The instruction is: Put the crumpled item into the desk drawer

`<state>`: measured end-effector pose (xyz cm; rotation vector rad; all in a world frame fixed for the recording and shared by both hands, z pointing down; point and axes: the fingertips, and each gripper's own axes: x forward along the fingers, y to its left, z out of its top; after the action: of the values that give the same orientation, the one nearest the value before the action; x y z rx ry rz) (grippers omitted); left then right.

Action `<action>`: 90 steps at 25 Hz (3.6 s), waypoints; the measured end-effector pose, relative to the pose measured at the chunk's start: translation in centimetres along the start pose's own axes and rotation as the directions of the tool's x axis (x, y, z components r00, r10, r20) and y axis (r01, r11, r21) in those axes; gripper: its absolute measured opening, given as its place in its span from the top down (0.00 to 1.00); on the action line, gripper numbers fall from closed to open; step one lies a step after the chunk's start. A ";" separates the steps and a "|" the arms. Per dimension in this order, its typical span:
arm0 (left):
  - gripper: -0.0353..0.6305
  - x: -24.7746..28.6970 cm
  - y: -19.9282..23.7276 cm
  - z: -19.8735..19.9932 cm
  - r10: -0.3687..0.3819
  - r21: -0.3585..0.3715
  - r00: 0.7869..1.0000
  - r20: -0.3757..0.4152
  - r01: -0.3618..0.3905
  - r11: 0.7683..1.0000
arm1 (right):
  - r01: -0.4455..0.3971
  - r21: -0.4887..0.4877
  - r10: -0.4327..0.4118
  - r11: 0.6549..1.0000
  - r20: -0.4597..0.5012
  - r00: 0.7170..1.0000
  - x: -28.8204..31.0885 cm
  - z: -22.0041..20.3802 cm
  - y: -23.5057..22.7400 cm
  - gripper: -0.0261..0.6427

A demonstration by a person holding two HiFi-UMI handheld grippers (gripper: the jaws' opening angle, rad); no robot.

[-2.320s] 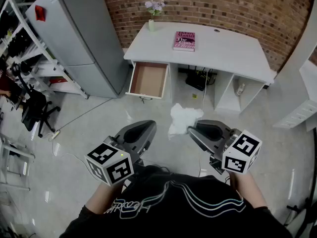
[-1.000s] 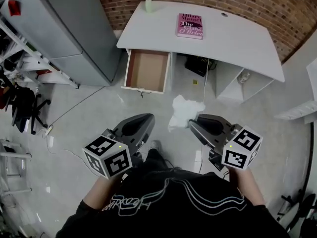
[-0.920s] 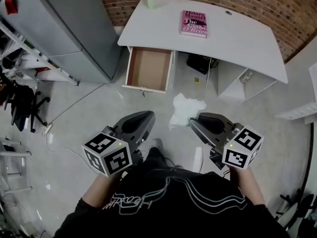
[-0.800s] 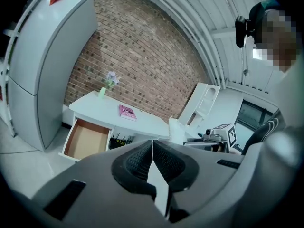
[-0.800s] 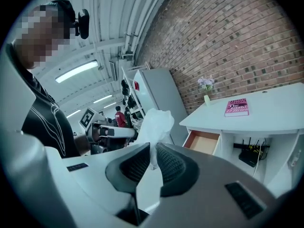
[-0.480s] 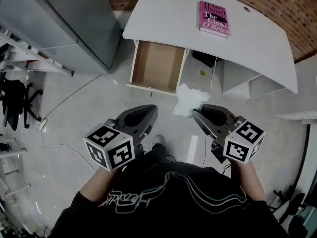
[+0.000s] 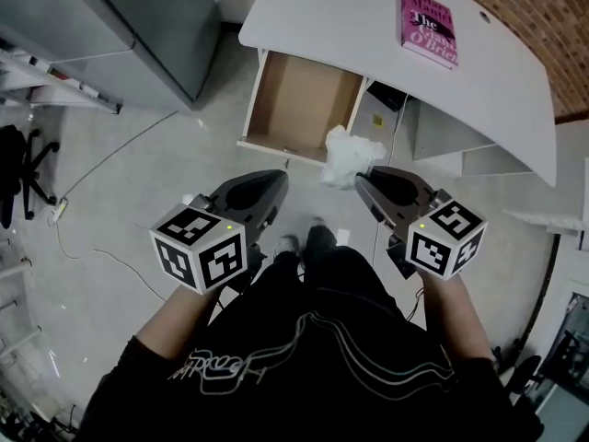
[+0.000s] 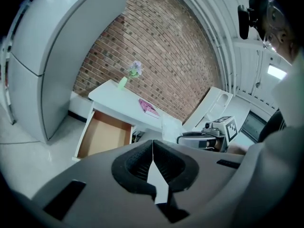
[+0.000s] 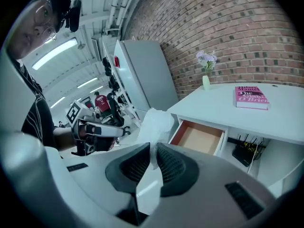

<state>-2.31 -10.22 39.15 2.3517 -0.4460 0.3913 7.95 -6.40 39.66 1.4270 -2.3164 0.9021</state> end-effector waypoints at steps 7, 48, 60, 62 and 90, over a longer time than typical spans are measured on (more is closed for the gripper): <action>0.91 1.0 4.0 -0.3 0.074 -0.115 0.997 0.014 -0.072 0.991 | 0.020 -0.162 -0.034 0.987 -0.083 0.996 4.4 0.5 -2.2 0.86; 0.91 9.1 21.2 -5.0 0.302 -0.413 0.950 -0.074 -0.305 0.858 | -0.210 -0.428 -0.108 0.879 -0.608 0.787 32.0 -12.4 -22.0 0.86; 0.91 9.0 23.5 -7.7 0.335 -0.460 0.938 -0.095 -0.339 0.821 | -0.306 -0.428 -0.115 0.850 -0.718 0.686 35.3 -17.8 -23.7 0.86; 0.91 8.8 23.7 -7.9 0.342 -0.465 0.935 -0.094 -0.345 0.815 | -0.312 -0.429 -0.121 0.848 -0.729 0.674 35.7 -18.4 -24.0 0.86; 0.91 5.1 20.1 -3.5 0.314 -0.400 0.948 -0.043 -0.304 0.864 | -0.114 -0.216 -0.036 0.970 -0.588 0.808 29.5 -10.0 -19.3 0.63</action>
<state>-6.69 -22.79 55.37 1.8848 -0.8390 0.3774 9.90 -26.97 69.96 0.8372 -1.8969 0.8789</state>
